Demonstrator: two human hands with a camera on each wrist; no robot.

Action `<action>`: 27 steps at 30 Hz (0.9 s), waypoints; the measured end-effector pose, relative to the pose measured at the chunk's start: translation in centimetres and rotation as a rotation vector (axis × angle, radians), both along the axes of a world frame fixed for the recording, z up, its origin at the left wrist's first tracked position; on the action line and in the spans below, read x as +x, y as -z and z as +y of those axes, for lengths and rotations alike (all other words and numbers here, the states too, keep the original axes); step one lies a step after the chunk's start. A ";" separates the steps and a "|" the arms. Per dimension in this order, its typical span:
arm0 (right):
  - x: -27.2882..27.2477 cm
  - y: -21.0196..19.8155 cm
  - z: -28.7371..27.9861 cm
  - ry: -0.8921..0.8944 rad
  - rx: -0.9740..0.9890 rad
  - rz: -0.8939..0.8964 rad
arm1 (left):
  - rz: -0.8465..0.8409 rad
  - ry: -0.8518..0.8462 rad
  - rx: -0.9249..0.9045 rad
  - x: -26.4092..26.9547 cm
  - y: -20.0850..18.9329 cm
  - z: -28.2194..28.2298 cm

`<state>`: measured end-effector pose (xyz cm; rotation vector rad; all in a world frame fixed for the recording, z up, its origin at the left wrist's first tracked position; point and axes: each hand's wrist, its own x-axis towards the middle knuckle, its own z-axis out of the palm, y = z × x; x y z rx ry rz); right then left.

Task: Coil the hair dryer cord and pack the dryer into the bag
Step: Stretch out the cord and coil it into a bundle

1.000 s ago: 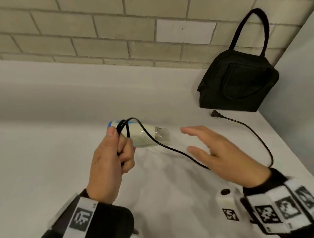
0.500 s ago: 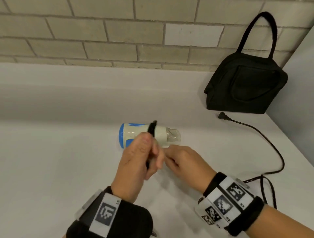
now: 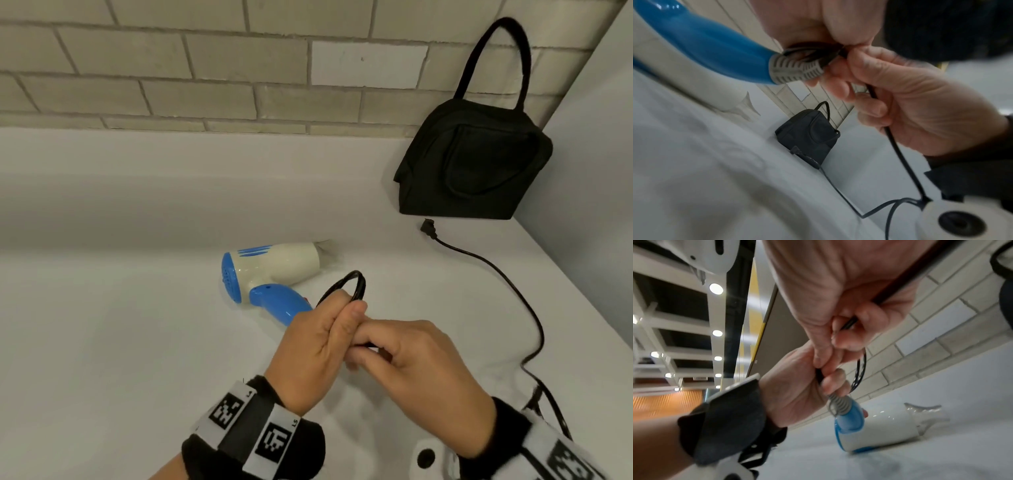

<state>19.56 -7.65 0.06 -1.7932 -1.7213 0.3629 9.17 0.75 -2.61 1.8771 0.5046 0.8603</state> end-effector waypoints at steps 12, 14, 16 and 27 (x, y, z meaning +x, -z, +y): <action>6.6 -4.8 -0.5 0.020 0.112 -0.203 | 0.027 0.029 -0.236 -1.0 -1.0 0.7; 6.9 -5.1 0.1 0.020 0.212 -0.240 | 0.058 0.097 -0.279 -1.0 -0.9 0.5; 6.7 -4.9 1.6 0.038 0.305 -0.241 | 0.067 0.171 -0.330 -1.0 -0.8 0.2; 1.1 1.3 6.4 0.104 -0.115 -0.016 | -0.239 0.172 -0.567 -1.4 -2.2 1.2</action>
